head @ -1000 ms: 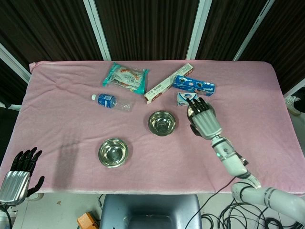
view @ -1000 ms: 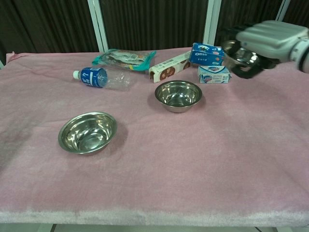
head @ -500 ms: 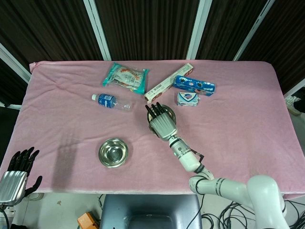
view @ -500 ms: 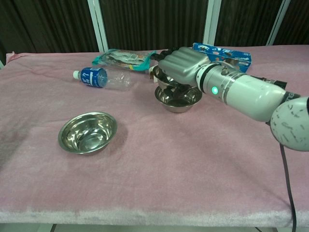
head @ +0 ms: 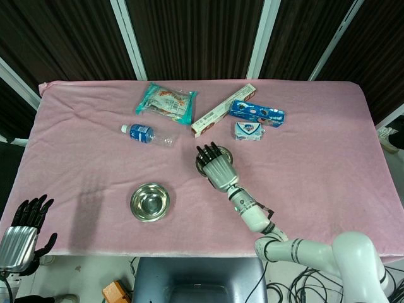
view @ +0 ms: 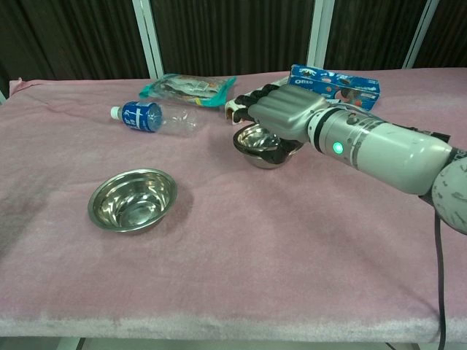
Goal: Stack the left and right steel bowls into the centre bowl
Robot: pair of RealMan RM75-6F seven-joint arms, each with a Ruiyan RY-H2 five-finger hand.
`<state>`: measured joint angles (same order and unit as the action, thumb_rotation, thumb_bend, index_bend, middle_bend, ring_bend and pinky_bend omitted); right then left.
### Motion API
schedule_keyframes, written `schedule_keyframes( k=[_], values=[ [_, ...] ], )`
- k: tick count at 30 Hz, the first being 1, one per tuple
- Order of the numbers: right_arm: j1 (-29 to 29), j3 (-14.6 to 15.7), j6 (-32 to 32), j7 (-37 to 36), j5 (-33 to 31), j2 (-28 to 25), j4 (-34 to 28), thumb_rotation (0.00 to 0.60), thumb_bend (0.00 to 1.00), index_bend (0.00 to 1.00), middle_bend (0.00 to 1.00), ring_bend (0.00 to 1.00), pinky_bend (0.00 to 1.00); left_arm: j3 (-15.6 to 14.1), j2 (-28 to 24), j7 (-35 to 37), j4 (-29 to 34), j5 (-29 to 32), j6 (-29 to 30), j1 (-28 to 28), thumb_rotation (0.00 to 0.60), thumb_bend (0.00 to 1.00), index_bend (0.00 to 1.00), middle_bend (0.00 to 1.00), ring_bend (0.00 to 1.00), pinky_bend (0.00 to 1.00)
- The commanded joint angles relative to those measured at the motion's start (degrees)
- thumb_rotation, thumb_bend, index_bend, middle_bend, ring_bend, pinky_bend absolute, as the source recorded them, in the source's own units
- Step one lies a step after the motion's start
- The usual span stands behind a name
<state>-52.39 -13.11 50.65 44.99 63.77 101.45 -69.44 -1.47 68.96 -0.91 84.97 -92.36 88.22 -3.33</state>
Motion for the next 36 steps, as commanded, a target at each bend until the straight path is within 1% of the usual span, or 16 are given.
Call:
schedule_keyframes(
  k=[1,4,7,9,11,12,13,16,18,20,23,28,32,36],
  values=[
    [4.21,2.60,2.39,0.17,-0.67,-8.30,-9.16,0.600,0.36,0.05,0.00,0.00,0.00,-0.13,0.24,-0.92,0.12,-0.19,-1.39,-0.76,0.600,0.36,0.00,0.00,0.00,0.02],
    [5.56,3.20,2.79,-0.99,-1.03,-12.66,-13.82,0.600,0.34,0.03,0.00,0.00,0.00,-0.15,0.44,-1.77,0.45,-0.33,-1.94,-1.12,0.600,0.36,0.00,0.00,0.00,0.02],
    [8.98,5.08,5.86,-4.96,2.20,-18.66,-20.10,0.600,0.33,0.01,0.00,0.00,0.00,-0.28,0.69,-1.64,0.16,-1.55,-1.02,-1.17,0.600,0.36,0.00,0.00,0.00,0.02],
    [13.27,7.94,10.52,-8.78,6.95,-24.07,-24.98,0.600,0.33,0.00,0.00,0.00,0.00,-0.44,1.02,-1.08,-0.68,-2.89,-0.25,-1.35,0.600,0.36,0.00,0.00,0.00,0.02],
    [18.75,11.93,16.63,-13.20,12.50,-29.65,-28.92,0.600,0.33,0.00,0.00,0.00,0.00,-1.01,1.45,0.59,-1.74,-5.06,-0.36,-2.25,0.600,0.36,0.00,0.00,0.00,0.02],
    [21.30,13.81,19.63,-15.44,15.11,-31.70,-29.79,0.600,0.33,0.00,0.00,0.00,0.00,-1.40,1.63,1.69,-2.19,-6.16,-0.73,-2.85,0.600,0.36,0.00,0.00,0.00,0.02],
    [24.74,16.32,23.67,-18.64,18.37,-34.00,-29.97,0.600,0.33,0.00,0.00,0.00,0.00,-1.89,2.04,3.20,-2.91,-7.71,-1.30,-3.80,0.600,0.36,0.00,0.00,0.00,0.02],
    [32.52,21.50,31.95,-26.87,23.51,-37.49,-27.19,0.600,0.33,0.00,0.00,0.00,0.00,-2.71,3.80,5.23,-4.92,-10.54,-3.71,-6.46,0.600,0.36,0.00,0.00,0.00,0.01],
    [36.10,23.20,35.10,-30.37,24.20,-38.67,-24.86,0.600,0.33,0.00,0.00,0.00,0.00,-2.44,5.09,5.14,-5.29,-10.95,-5.74,-8.18,0.600,0.37,0.00,0.00,0.00,0.00],
    [39.07,23.88,37.34,-33.15,23.78,-39.52,-22.75,0.600,0.33,0.00,0.00,0.00,0.00,-1.81,6.83,3.31,-5.39,-10.98,-8.31,-10.12,0.600,0.38,0.00,0.00,0.00,0.00],
    [41.81,23.63,39.51,-36.24,23.57,-39.72,-20.22,0.600,0.33,0.00,0.00,0.00,0.00,-1.07,9.86,-0.06,-5.53,-11.15,-11.70,-12.66,0.600,0.38,0.01,0.00,0.00,0.00],
    [44.19,23.11,41.47,-40.76,25.37,-39.38,-17.47,0.600,0.33,0.01,0.00,0.00,0.00,0.72,15.31,-6.67,-6.85,-9.87,-15.26,-15.28,0.600,0.38,0.04,0.00,0.00,0.00],
    [45.56,22.32,43.12,-43.89,27.08,-39.33,-15.41,0.600,0.33,0.00,0.00,0.00,0.00,1.75,18.08,-7.92,-7.37,-7.03,-18.81,-17.17,0.600,0.39,0.09,0.00,0.00,0.00],
    [46.60,21.25,43.51,-45.91,26.89,-39.37,-13.96,0.600,0.33,0.00,0.00,0.00,0.00,2.07,20.29,-8.33,-7.99,-5.37,-21.03,-18.61,0.600,0.39,0.14,0.00,0.00,0.00]
  ],
)
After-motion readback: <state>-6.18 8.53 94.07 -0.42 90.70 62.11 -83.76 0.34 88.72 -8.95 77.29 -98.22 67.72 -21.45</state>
